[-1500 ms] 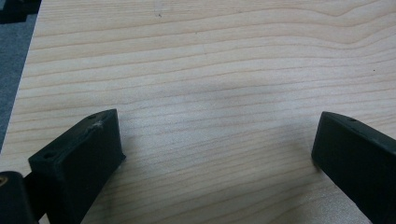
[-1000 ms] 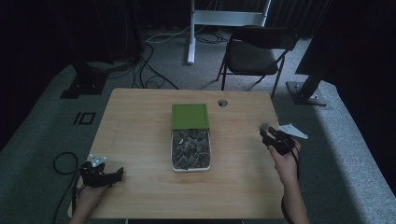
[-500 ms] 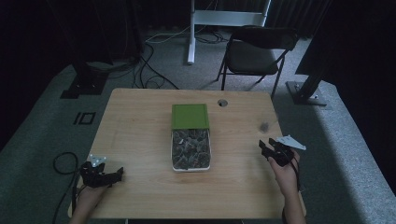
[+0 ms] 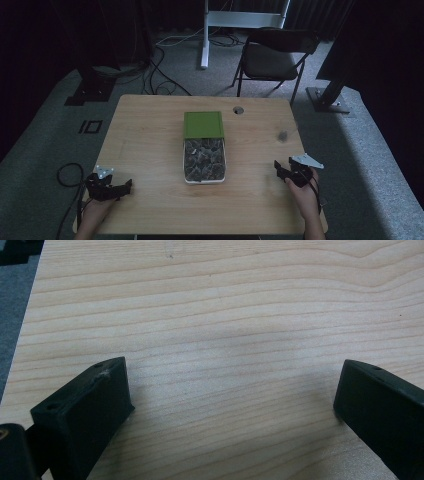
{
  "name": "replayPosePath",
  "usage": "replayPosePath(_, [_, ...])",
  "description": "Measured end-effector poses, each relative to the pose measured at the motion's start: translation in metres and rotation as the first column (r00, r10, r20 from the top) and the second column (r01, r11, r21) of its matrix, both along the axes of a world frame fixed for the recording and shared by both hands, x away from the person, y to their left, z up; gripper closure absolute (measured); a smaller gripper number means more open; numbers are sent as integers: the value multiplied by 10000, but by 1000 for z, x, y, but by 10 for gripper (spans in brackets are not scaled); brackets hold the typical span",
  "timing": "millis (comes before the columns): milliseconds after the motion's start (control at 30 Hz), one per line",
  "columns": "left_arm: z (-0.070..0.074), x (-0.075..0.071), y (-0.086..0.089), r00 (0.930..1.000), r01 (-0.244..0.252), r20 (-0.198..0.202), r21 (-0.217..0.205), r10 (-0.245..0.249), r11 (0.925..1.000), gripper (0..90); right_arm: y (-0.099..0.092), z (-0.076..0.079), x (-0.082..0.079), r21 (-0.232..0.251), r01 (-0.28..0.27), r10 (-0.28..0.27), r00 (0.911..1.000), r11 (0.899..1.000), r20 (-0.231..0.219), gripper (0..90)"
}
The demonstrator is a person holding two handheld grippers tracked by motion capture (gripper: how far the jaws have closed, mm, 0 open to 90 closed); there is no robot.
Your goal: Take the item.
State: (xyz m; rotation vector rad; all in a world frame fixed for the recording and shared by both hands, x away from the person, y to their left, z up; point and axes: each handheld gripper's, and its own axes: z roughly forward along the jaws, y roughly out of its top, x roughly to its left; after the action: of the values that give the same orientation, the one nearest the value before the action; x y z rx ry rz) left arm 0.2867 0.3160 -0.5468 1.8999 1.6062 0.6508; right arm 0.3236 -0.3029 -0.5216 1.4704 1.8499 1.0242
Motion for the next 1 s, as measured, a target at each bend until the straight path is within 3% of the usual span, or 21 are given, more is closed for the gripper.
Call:
replayPosePath(233, [0,0,0,10000,-1,0,-1,1,10000,23,-3,-6,-10,-324,105,-111,9997,9994,-196,285])
replayPosePath(400, [0,0,0,10000,-1,1,-1,1,10000,23,-5,-10,-17,-240,252,-262,9988,9994,-414,250])
replayPosePath(533, [0,0,0,10000,-2,0,0,2,10000,23,-7,-13,-20,-125,333,-340,9980,9994,-539,225])
replayPosePath(667, [0,0,0,10000,-2,0,-1,2,10000,23,-5,-18,-21,-384,199,-231,9962,9991,-841,204])
replayPosePath(1000, [0,0,0,10000,-1,0,2,1,10000,23,-4,-26,-21,-441,164,-217,9921,9989,-1235,193])
